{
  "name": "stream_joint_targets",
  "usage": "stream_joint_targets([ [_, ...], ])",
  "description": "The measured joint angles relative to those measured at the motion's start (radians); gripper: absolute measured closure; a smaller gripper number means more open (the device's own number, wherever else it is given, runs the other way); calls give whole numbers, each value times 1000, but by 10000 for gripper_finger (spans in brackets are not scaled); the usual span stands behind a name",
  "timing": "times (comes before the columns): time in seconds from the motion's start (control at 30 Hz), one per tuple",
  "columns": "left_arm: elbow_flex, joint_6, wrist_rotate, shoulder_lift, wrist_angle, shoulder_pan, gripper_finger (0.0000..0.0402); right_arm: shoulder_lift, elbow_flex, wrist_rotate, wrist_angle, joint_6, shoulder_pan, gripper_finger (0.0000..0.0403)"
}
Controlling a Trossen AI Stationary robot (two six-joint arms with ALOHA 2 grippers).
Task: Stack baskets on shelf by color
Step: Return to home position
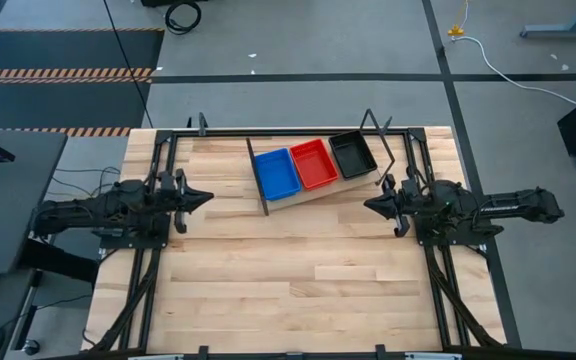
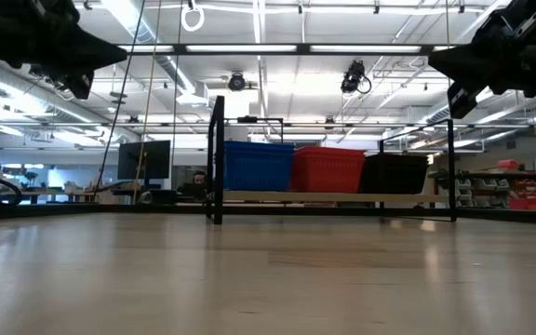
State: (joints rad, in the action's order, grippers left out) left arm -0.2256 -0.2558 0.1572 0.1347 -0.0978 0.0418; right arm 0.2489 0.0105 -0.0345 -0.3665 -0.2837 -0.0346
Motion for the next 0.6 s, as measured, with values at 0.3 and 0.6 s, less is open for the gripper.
stream_joint_targets([
  [0.3,77,13,1,-132,-60,0,401,0,0,-1,1,17,0,394],
  [0.6,135,2,-30,-131,7,-14,401,0,0,-3,1,16,0,394],
])
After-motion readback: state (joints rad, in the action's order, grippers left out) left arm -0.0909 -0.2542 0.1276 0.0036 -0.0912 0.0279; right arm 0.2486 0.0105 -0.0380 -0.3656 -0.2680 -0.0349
